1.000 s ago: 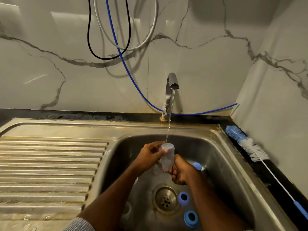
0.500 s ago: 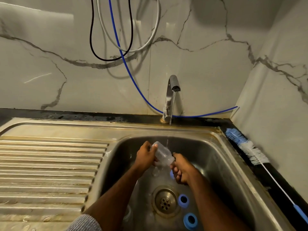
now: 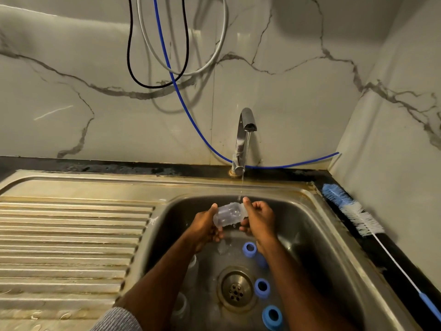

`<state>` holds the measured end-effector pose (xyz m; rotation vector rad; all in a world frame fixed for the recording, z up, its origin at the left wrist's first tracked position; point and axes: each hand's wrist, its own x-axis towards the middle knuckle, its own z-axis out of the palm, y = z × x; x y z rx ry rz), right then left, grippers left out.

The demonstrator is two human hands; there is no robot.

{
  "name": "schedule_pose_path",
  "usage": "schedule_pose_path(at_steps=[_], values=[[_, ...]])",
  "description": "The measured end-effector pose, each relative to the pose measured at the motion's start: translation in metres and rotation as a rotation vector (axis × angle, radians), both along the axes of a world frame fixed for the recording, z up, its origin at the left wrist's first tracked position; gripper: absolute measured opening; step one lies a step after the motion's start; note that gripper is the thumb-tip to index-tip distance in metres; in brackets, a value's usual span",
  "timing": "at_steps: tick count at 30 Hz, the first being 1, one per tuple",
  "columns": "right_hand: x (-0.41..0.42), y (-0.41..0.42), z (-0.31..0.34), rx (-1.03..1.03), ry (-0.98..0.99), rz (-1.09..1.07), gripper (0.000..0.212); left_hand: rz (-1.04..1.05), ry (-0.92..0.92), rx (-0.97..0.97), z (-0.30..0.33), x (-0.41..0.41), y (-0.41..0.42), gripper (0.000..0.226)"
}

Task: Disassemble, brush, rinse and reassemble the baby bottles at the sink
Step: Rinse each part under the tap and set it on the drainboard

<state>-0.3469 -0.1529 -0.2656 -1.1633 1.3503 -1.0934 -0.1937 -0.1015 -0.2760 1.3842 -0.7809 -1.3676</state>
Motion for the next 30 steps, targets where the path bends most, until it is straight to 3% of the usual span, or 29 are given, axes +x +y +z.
schedule_pose_path(at_steps=[4, 7, 11, 14, 17, 22, 25, 30], values=[[0.005, 0.004, 0.005, -0.234, 0.121, 0.021, 0.032, -0.035, -0.075, 0.114, -0.002, 0.0, 0.001, 0.052], [0.005, 0.008, 0.008, -0.381, 0.231, 0.071, 0.037, -0.05, -0.031, 0.166, 0.001, -0.005, 0.002, 0.049], [0.002, 0.004, 0.007, -0.396, 0.227, 0.065, 0.033, 0.021, 0.064, 0.117, 0.006, -0.009, 0.004, 0.039], [-0.001, -0.007, -0.002, -0.254, 0.236, 0.036, 0.019, 0.127, 0.038, -0.039, 0.004, -0.007, 0.002, 0.025], [-0.003, -0.019, -0.01, -0.008, 0.178, 0.02, 0.015, 0.191, -0.146, -0.262, 0.001, -0.006, 0.001, 0.014], [-0.01, -0.014, -0.011, 0.428, -0.096, -0.001, 0.033, 0.032, -0.569, -0.557, -0.003, -0.012, -0.004, 0.039], [-0.012, -0.002, -0.012, 0.536, -0.226, 0.079, 0.046, -0.026, -0.718, -0.632, -0.001, -0.018, -0.006, 0.044], [-0.012, 0.004, -0.004, 0.578, -0.432, 0.108, 0.04, 0.071, -0.693, -0.72, 0.003, -0.016, -0.007, 0.031]])
